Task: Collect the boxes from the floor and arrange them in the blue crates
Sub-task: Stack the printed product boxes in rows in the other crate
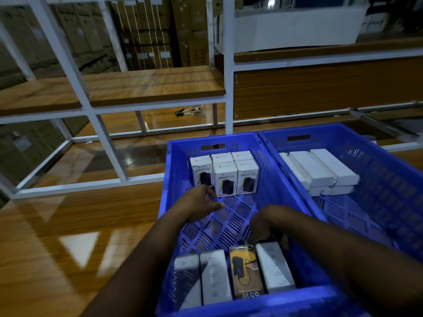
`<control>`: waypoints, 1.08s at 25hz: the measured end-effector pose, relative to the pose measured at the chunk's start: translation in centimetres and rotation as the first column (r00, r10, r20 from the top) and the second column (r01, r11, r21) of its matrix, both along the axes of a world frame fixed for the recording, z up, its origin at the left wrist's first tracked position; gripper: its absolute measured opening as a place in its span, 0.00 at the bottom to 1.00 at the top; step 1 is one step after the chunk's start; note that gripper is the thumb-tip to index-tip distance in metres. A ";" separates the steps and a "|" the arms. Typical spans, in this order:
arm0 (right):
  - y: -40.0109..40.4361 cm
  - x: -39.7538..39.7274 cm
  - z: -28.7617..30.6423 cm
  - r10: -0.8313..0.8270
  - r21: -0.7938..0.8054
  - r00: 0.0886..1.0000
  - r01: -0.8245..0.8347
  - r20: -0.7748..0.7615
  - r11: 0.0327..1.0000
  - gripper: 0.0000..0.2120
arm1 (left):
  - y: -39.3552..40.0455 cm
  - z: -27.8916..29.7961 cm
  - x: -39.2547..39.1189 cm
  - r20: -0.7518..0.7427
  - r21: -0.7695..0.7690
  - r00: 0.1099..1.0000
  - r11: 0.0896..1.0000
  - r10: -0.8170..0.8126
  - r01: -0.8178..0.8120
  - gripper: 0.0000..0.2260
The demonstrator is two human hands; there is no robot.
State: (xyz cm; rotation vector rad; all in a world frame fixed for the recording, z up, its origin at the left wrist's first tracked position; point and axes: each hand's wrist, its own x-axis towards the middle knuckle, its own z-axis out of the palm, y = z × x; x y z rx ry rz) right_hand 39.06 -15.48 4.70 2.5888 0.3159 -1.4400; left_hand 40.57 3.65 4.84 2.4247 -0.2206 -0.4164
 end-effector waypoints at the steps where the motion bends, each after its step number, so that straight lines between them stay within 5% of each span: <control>1: 0.2 -0.1 0.1 -0.009 0.018 1.000 0.009 -0.008 1.000 0.22 | 0.0 -0.1 0.0 0.001 -0.001 1.000 1.000 0.000 0.000 0.19; 8: -0.6 0.5 -0.6 -0.125 0.038 0.991 0.123 0.054 0.992 0.25 | 0.1 -0.3 0.1 0.000 0.002 1.000 1.000 -0.009 0.009 0.20; 11: -0.9 1.1 -0.9 -0.194 0.066 0.976 0.188 0.103 0.980 0.17 | 0.1 -0.4 0.2 0.002 -0.010 1.000 1.000 -0.009 0.009 0.20; 16: -1.2 1.9 -0.8 -0.258 0.238 0.790 0.146 0.556 0.960 0.21 | 0.0 -0.4 0.2 0.007 -0.032 1.000 0.999 -0.003 0.003 0.19; 22: -0.7 2.2 -1.0 -0.227 0.209 0.895 0.156 0.383 0.966 0.20 | 0.0 -0.5 0.4 -0.019 -0.058 1.000 0.998 0.008 -0.009 0.18; 27: -0.3 2.5 -2.6 -0.276 0.285 0.874 0.167 0.399 0.944 0.23 | 0.0 -0.6 0.4 -0.017 -0.080 0.999 0.996 0.026 -0.028 0.18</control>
